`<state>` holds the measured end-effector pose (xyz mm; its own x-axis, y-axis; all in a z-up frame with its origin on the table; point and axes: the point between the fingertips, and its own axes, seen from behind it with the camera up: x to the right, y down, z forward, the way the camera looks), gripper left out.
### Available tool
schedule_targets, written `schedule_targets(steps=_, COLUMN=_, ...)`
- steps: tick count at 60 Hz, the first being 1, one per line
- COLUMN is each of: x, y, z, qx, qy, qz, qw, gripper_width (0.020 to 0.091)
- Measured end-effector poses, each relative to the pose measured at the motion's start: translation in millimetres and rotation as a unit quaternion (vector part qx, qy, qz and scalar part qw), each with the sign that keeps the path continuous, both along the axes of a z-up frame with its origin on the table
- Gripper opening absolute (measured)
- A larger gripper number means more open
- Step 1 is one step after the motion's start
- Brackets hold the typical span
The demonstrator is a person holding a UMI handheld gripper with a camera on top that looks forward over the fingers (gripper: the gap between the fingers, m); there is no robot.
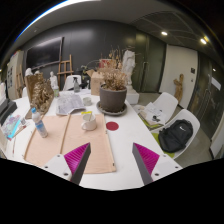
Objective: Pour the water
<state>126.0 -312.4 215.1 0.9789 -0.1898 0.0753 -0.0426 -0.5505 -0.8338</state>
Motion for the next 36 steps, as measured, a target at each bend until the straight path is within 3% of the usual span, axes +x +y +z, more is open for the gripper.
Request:
schedule_targets(steps=10, x=-63, y=12, z=-8, qx=-0.001, qy=0.012, qz=0.044, qw=0.999, gripper_width=0.0858)
schedule_targets(steps=23, x=-216, y=43, z=-36, qx=-0.004, qy=0.023, qz=0.128, qw=0.992, gripper_width=0.0860)
schedule_targets(steps=36, x=-346, y=97, z=-71, qx=0.036, qy=0.036, qz=0.156, qw=0.986, gripper_width=0.0858)
